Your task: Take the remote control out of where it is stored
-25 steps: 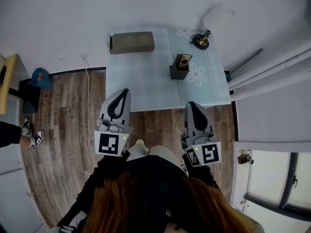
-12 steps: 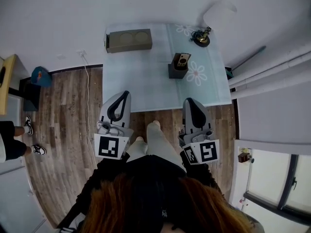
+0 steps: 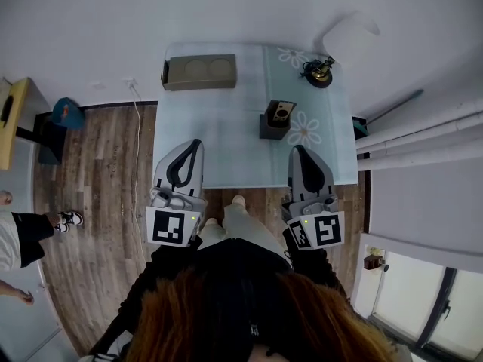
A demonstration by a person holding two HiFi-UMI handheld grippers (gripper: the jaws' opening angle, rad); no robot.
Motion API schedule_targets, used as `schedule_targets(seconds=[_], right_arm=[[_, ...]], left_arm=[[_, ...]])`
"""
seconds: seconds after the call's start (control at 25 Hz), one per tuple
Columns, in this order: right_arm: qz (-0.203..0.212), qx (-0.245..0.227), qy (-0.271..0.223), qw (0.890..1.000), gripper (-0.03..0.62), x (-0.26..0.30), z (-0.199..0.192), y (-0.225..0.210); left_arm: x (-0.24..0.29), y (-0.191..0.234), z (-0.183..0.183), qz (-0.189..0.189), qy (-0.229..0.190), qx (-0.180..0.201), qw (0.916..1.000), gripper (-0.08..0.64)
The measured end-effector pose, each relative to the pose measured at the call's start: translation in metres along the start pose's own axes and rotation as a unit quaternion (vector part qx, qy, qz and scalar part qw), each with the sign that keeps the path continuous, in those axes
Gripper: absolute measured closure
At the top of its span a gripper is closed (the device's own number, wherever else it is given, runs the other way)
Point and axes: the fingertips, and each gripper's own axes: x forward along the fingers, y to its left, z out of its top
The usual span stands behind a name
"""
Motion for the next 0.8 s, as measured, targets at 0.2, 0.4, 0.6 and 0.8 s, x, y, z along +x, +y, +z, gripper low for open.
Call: schedule_targets(seconds=[0.2, 0.4, 0.6, 0.8], right_arm=[[0.009, 0.002, 0.000, 1.000, 0.578, 0.012, -0.002, -0.024], [0.018, 0.009, 0.001, 1.000, 0.578, 0.022, -0.006, -0.047], [0.023, 0.024, -0.002, 0.999, 0.578, 0.031, -0.010, -0.065], [0.039, 0.024, -0.001, 0.999, 0.578, 0.039, -0.013, -0.075]], left_arm=[[0.025, -0.002, -0.002, 0.012, 0.001, -0.002, 0.9999, 0.560], [0.048, -0.011, -0.001, 0.018, 0.003, 0.004, 0.9998, 0.560], [0.064, -0.020, -0.002, 0.023, 0.010, 0.007, 0.9996, 0.560], [0.078, -0.022, -0.002, 0.033, 0.010, 0.009, 0.9994, 0.560]])
